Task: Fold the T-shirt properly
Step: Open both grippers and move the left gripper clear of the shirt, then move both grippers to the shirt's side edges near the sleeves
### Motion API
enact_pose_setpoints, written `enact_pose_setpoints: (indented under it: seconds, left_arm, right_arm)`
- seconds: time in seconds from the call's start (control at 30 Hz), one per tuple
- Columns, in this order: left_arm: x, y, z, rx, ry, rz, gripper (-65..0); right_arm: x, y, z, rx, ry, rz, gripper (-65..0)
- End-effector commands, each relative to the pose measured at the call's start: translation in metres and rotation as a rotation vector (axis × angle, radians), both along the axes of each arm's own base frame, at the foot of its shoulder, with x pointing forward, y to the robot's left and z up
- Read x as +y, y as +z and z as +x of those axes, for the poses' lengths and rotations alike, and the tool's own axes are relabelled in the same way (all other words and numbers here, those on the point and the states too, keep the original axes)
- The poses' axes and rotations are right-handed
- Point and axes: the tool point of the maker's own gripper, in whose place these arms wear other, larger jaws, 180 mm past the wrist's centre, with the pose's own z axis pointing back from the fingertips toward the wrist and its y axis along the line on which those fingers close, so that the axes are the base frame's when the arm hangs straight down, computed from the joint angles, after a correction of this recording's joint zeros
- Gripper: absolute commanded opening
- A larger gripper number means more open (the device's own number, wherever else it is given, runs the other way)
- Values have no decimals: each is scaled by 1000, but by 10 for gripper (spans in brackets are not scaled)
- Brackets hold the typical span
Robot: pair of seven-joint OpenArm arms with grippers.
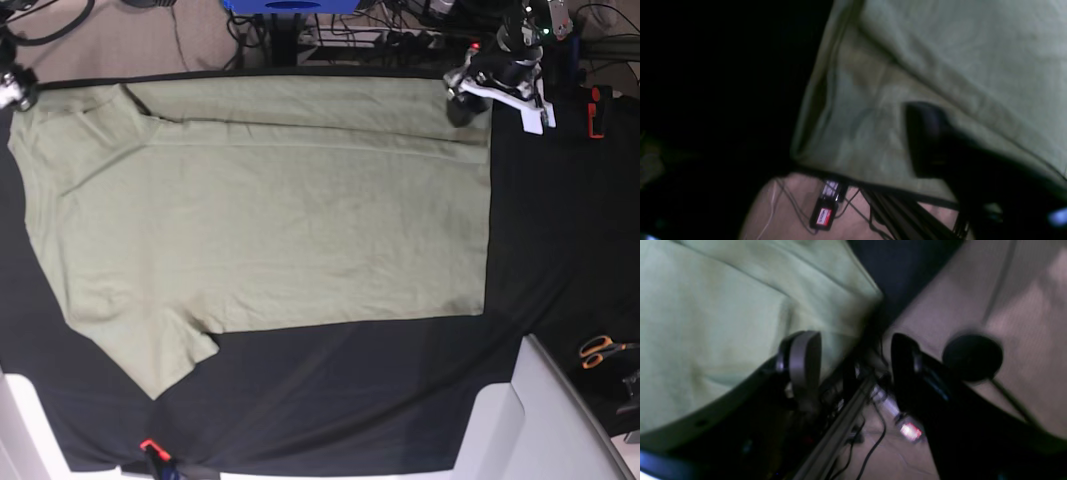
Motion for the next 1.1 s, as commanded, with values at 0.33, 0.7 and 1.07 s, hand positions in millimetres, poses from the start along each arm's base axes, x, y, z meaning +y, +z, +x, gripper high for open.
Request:
enact_pose_setpoints:
  seconds: [0.33,0.7,1.07]
  left_arm:
    - [113,91,49,-157,64,253,-69]
    - [99,110,56,-143,-57,289,-316]
    - [98,108,55,-138,-53,282,-321]
  right_arm:
    - [-44,98,150,-186,394,-332,-320]
    - [-38,56,276,-280,435,-198,-315]
    - [-11,5,276,-234,465,-193,-314]
